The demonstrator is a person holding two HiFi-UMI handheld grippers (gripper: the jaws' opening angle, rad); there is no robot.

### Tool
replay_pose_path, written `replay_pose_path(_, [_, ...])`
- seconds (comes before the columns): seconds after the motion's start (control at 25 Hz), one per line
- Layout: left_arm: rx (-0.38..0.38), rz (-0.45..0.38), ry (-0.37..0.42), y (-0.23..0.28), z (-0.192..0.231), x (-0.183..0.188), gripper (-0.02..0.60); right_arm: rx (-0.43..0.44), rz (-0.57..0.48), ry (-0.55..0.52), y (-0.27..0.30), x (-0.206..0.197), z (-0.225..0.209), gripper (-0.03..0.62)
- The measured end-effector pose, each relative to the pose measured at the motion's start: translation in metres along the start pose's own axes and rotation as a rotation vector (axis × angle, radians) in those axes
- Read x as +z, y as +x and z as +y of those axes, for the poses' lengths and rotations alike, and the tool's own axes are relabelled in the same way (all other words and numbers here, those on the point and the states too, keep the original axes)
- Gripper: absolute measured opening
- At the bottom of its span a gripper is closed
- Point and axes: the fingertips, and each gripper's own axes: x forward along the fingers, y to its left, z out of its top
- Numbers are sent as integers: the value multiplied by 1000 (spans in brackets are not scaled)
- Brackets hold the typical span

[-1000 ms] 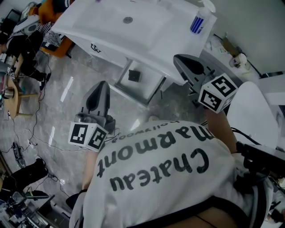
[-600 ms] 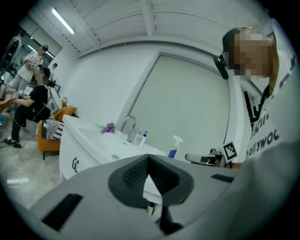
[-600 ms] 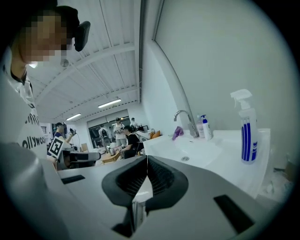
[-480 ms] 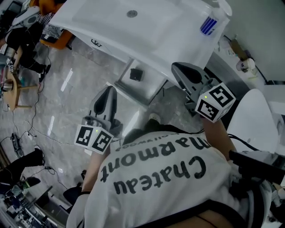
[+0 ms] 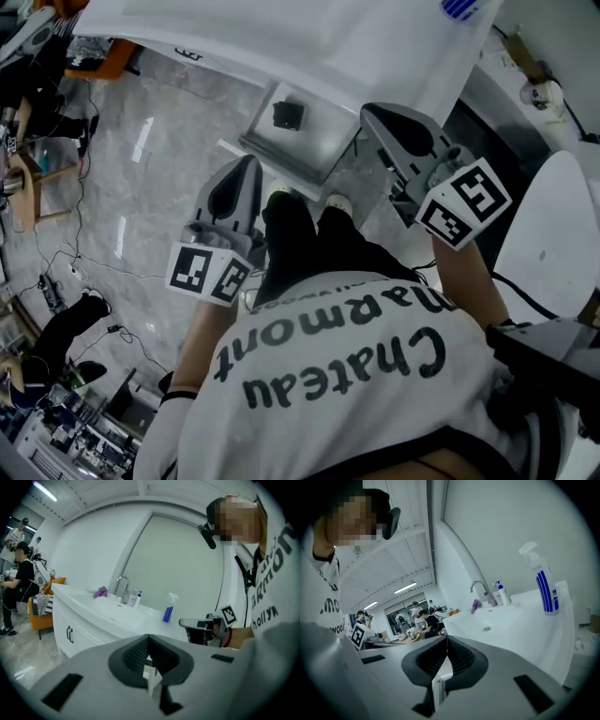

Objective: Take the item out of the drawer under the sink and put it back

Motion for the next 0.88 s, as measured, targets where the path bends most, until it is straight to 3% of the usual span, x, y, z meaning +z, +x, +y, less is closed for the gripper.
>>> replay_pose_path(0.24, [-58, 51, 1, 27, 21, -19, 9, -57, 14, -17, 0, -16, 3, 12])
replay_pose_path(0.48, [-160, 112, 50, 47, 36, -34, 9, -143, -17, 20, 8, -35, 8, 12])
replay_pose_path(0.72, [-253, 231, 145, 61, 54, -59, 9, -282, 11, 20, 14, -68, 16, 12])
replay_pose_path(0.88, [-315, 306, 214, 73, 63, -81, 9, -375, -17, 110, 9, -87, 14, 11])
